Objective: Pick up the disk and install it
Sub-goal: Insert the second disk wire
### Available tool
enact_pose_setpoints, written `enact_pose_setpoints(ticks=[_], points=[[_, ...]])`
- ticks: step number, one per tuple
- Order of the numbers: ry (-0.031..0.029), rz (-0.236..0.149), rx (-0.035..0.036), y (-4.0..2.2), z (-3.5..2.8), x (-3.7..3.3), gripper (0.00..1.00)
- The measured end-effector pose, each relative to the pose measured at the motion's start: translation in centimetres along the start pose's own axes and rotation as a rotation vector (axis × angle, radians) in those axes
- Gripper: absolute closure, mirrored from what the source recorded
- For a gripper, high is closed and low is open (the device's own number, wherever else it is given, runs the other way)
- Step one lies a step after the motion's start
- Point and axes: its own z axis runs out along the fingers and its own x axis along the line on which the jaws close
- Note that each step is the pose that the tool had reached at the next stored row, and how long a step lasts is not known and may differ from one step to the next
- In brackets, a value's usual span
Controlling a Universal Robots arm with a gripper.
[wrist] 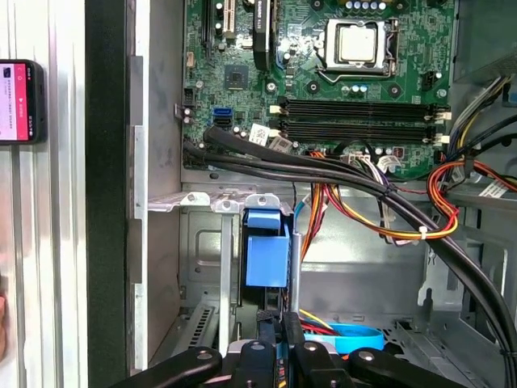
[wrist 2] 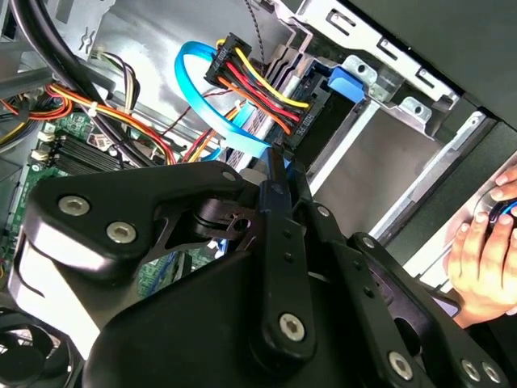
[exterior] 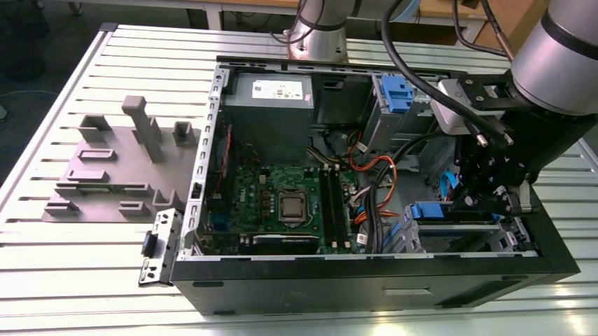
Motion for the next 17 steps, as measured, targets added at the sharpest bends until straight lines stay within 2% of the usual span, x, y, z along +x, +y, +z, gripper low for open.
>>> enact_pose_setpoints(ticks=[17], points=[[-0.0024,0.000,0.0001,-0.04,0.25,0.13,0.84]])
